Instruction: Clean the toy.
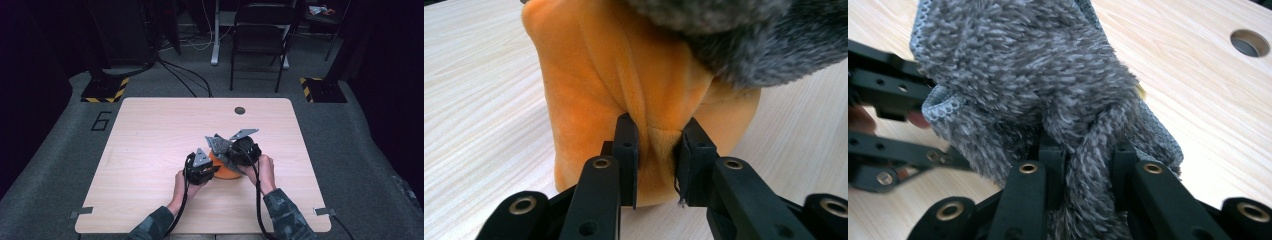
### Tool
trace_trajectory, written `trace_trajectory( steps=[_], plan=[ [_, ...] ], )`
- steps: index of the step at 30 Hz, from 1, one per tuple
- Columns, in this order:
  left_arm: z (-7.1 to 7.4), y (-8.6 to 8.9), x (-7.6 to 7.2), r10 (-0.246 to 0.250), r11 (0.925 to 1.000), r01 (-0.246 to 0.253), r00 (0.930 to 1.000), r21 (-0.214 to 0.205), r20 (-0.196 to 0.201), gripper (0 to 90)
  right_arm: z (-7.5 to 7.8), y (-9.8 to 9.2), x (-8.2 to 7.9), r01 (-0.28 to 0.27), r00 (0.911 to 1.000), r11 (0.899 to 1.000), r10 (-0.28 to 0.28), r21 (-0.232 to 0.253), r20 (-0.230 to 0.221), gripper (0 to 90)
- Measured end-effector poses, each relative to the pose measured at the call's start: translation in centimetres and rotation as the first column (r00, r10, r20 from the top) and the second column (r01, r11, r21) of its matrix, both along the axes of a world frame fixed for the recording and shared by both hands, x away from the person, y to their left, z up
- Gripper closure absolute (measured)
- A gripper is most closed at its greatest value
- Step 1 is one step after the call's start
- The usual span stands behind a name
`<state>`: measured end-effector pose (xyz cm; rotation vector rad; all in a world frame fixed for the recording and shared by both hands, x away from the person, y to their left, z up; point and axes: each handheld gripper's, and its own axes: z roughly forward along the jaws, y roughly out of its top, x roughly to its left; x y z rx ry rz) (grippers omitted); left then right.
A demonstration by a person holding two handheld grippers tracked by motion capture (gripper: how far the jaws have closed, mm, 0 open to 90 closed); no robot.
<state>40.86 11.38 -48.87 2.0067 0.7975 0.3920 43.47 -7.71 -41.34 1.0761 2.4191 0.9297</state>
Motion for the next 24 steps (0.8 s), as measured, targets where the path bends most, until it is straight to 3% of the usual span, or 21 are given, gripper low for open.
trace_trajectory(
  steps=[7, 19, 20, 21, 24],
  plan=[
    [-0.1, 0.2, 0.4, -0.004, 0.9999, 0.004, 0.9999, -0.016, -0.014, 73.1, -0.6, -2.1, 0.6, 0.038, 0.9980, 0.999, -0.038, 0.004, -0.051, 75.5],
    [-0.2, 0.4, 0.8, -0.004, 0.9996, 0.004, 0.9998, -0.029, -0.021, 73.2, -2.5, -5.1, 1.7, 0.114, 0.9828, 0.993, -0.114, -0.005, -0.146, 75.6],
    [-0.3, 0.5, 0.9, -0.001, 0.9992, 0.000, 0.9996, -0.041, -0.027, 73.2, -3.0, -5.6, 2.0, 0.132, 0.9768, 0.991, -0.130, 0.004, -0.170, 75.7],
    [-0.3, 0.5, 0.9, -0.001, 0.9992, 0.000, 0.9996, -0.041, -0.027, 73.1, -3.0, -5.6, 2.0, 0.132, 0.9768, 0.991, -0.130, 0.004, -0.170, 75.7],
    [-0.3, 0.5, 0.9, -0.001, 0.9989, -0.001, 0.9995, -0.048, -0.030, 73.1, -4.1, -6.3, 2.4, 0.166, 0.9659, 0.986, -0.165, -0.011, -0.200, 75.7]
  ],
)
